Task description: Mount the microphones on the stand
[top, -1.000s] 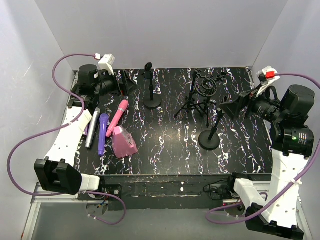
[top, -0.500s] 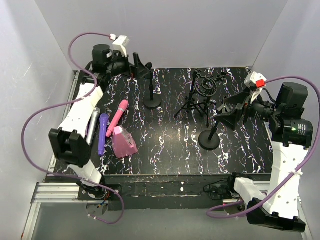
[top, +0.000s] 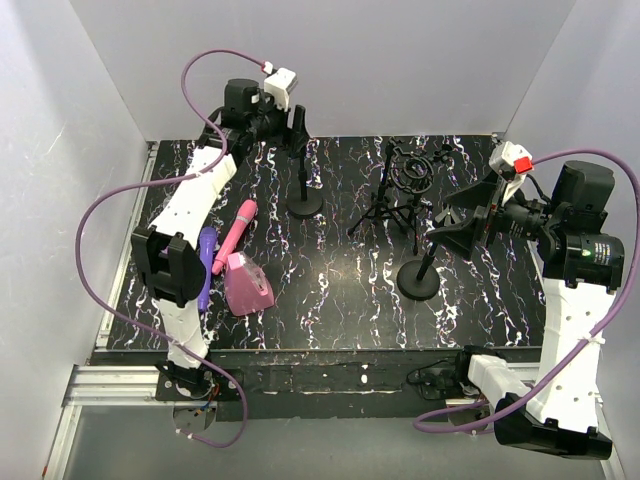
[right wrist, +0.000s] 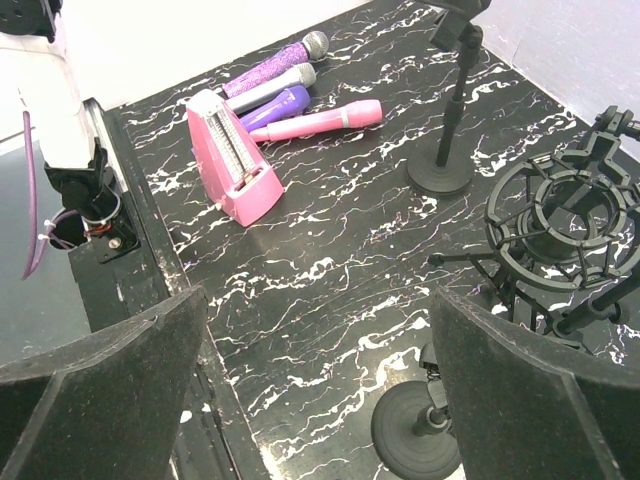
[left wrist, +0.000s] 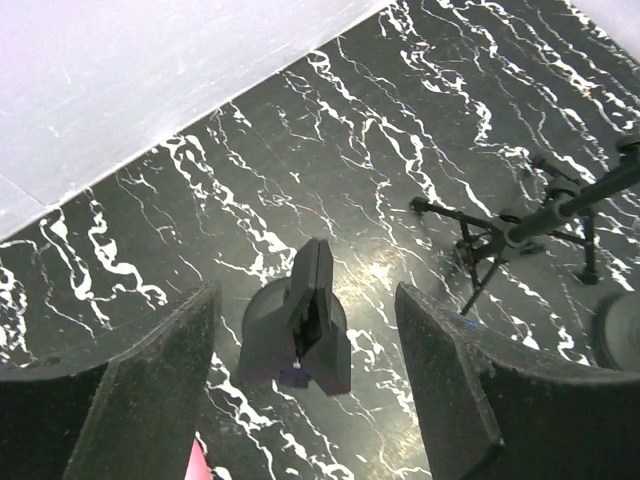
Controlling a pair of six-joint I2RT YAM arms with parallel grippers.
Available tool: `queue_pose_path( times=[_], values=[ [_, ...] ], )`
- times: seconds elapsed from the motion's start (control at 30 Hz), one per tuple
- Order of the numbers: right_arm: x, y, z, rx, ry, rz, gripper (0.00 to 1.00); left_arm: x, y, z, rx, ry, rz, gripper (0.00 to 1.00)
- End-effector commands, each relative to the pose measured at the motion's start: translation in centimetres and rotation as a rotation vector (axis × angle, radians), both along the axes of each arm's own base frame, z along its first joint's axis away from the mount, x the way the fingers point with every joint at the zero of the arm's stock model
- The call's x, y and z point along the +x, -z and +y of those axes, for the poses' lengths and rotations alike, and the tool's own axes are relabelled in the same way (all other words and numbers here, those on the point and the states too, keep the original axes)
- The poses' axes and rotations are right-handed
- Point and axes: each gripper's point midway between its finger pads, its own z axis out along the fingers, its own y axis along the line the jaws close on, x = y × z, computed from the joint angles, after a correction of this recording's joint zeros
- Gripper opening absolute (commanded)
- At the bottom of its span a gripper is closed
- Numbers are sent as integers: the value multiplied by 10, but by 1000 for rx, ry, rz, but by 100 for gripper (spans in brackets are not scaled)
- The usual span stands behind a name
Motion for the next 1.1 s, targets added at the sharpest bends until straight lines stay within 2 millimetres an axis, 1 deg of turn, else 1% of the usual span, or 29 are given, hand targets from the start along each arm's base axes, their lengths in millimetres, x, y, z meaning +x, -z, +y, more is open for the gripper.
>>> queue_pose_path(
  times=[0.0,0.07,0.13,0.17,0.27,0.33,0.37,0.43,0.47,0.53,0.57,0.67,0.73,0.83,0.9,0.97,1.07],
  values=[
    [-3,-9,2,10,-24,-43,98,3,-17,-11,80,10,-92,65],
    [-3,-9,2,8,-21,-43,98,4,-14,-16,102,18,-98,59],
    [-4,-9,2,8,-21,-43,98,5,-12,-20,116,20,-102,50],
    [-4,-9,2,9,-21,-43,98,4,-14,-20,125,21,-112,47],
    [-4,-8,2,6,-19,-43,98,4,-16,-21,150,13,-133,30],
    [-5,-7,2,8,-21,-40,98,2,-22,-21,153,12,-148,20],
    [-6,-7,3,10,-24,-42,98,2,-23,-21,155,13,-151,16],
    [-6,-7,3,9,-23,-43,98,-1,-28,-22,152,15,-161,12],
    [-6,-7,2,7,-20,-41,98,-2,-30,-22,150,18,-163,8],
    [-6,-7,2,5,-19,-44,98,-8,-37,-23,138,32,-171,3],
    [-7,-7,3,5,-21,-47,98,-13,-39,-27,130,62,-171,0],
    [-8,-7,2,2,-19,-46,98,-31,-52,-31,97,110,-176,0],
    [-9,-7,2,0,-20,-48,98,-46,-60,-31,76,146,-178,0],
    [-10,-7,3,-2,-23,-54,98,-74,-64,-35,50,229,-177,0],
    [-11,-7,3,-2,-26,-54,98,-94,-60,-37,39,276,-161,0],
    [-11,-8,3,-1,-29,-54,98,-115,-63,-38,17,326,-158,0],
    [-11,-9,3,0,-32,-55,98,-149,-66,-47,-9,427,-169,0]
  ],
)
